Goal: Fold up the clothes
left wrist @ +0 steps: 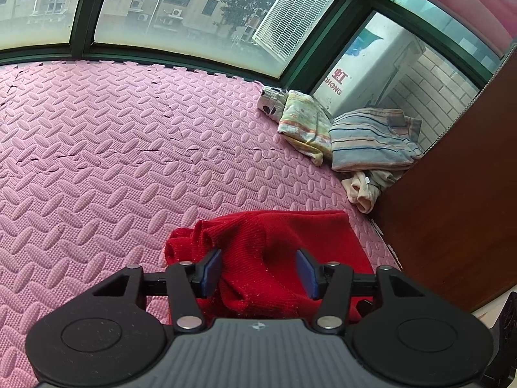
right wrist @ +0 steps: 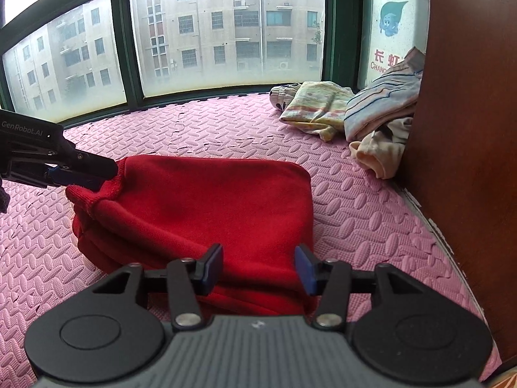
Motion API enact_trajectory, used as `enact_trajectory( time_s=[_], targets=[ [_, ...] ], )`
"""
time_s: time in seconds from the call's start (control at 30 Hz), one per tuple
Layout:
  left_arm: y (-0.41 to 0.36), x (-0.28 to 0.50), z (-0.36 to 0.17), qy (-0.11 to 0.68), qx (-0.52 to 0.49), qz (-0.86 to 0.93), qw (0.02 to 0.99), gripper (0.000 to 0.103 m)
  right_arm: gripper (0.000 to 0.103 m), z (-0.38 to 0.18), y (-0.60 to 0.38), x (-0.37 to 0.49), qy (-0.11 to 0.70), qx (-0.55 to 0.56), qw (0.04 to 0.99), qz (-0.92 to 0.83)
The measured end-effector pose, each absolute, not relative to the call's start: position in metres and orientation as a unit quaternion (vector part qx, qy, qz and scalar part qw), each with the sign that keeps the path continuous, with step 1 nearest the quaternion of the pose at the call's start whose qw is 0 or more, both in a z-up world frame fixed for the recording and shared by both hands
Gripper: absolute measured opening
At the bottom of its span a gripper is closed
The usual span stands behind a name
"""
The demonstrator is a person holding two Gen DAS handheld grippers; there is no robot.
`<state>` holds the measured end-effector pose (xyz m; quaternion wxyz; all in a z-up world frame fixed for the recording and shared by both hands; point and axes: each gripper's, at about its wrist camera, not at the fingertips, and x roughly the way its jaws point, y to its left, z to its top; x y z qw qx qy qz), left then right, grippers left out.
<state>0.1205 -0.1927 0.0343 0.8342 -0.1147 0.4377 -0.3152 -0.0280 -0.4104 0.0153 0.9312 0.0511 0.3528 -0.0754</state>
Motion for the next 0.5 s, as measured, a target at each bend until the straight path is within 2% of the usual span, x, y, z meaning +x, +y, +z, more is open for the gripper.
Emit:
enact_trajectory(
  time_s=[0.07,0.13,0.27,0.33,0.37,0.43,0.5],
  targets=[
    [-0.188,0.114,0.037,0.433,-0.11,-0.315,0.837,0.062,0.059,0.017,-0.408,-0.031,0.349,0.053,0.932,-0.079],
    [-0.184,0.108,0.04,0.428,-0.104,-0.315,0.841,0.069,0.072,0.019,-0.404,-0.036,0.341,0.056,0.935,-0.083],
    [-0.175,0.096,0.045,0.418,-0.094,-0.314,0.847,0.078,0.081,0.021,-0.394,-0.041,0.336,0.052,0.937,-0.085],
    [-0.17,0.09,0.048,0.413,-0.089,-0.314,0.85,0.087,0.087,0.022,-0.387,-0.045,0.333,0.049,0.938,-0.085],
    [-0.168,0.087,0.05,0.411,-0.087,-0.314,0.852,0.089,0.087,0.023,-0.383,-0.046,0.332,0.05,0.938,-0.084],
    [-0.163,0.081,0.052,0.406,-0.081,-0.313,0.855,0.093,0.096,0.024,-0.377,-0.048,0.33,0.05,0.939,-0.082],
    [-0.157,0.073,0.056,0.399,-0.073,-0.313,0.859,0.096,0.101,0.024,-0.367,-0.05,0.327,0.045,0.94,-0.083]
  ],
)
